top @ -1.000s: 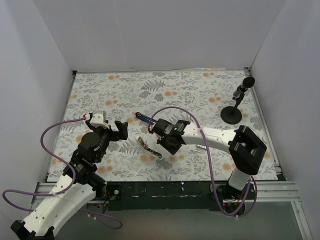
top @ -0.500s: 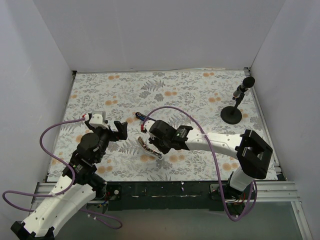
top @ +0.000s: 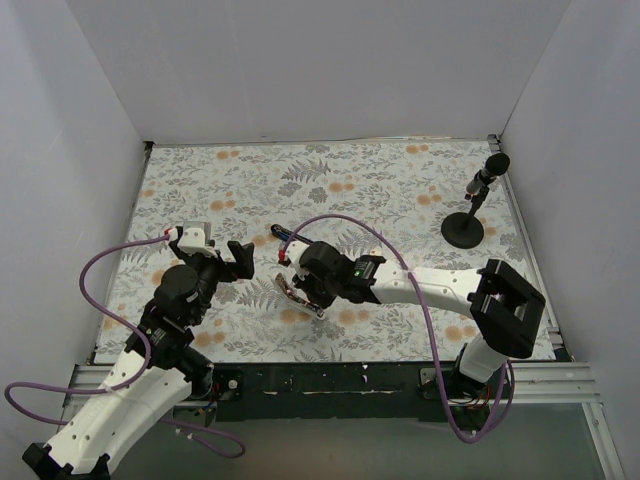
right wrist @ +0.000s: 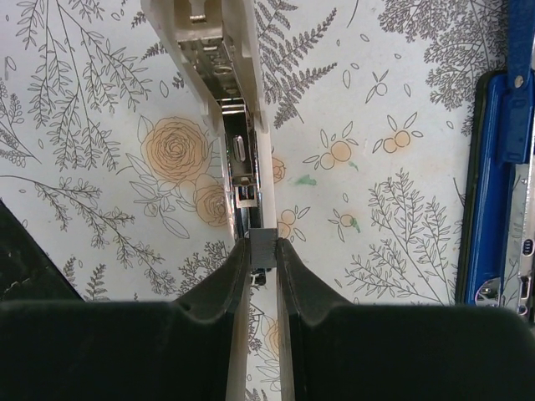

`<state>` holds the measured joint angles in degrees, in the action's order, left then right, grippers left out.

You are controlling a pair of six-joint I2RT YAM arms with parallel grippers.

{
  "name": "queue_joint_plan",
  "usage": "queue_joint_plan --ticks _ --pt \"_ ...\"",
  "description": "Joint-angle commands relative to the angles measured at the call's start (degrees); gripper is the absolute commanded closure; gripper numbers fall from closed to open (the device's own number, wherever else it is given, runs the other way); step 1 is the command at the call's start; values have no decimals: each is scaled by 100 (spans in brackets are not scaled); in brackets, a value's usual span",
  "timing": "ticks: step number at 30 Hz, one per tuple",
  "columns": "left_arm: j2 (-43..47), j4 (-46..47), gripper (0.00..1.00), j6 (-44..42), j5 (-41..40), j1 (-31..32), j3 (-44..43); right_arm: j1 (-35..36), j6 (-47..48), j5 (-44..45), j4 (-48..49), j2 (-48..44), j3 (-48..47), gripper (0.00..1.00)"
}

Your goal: Load the staples into the stapler

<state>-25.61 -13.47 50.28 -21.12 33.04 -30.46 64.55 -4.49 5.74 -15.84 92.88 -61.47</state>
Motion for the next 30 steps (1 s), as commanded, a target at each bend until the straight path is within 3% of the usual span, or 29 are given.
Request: queue_joint_plan --ticks 1,30 --pt "-32 29 2 -80 56 -52 57 40 27 -240 239 11 92 84" --pt "-15 29 2 -89 100 -61 75 49 54 -336 98 266 215 84"
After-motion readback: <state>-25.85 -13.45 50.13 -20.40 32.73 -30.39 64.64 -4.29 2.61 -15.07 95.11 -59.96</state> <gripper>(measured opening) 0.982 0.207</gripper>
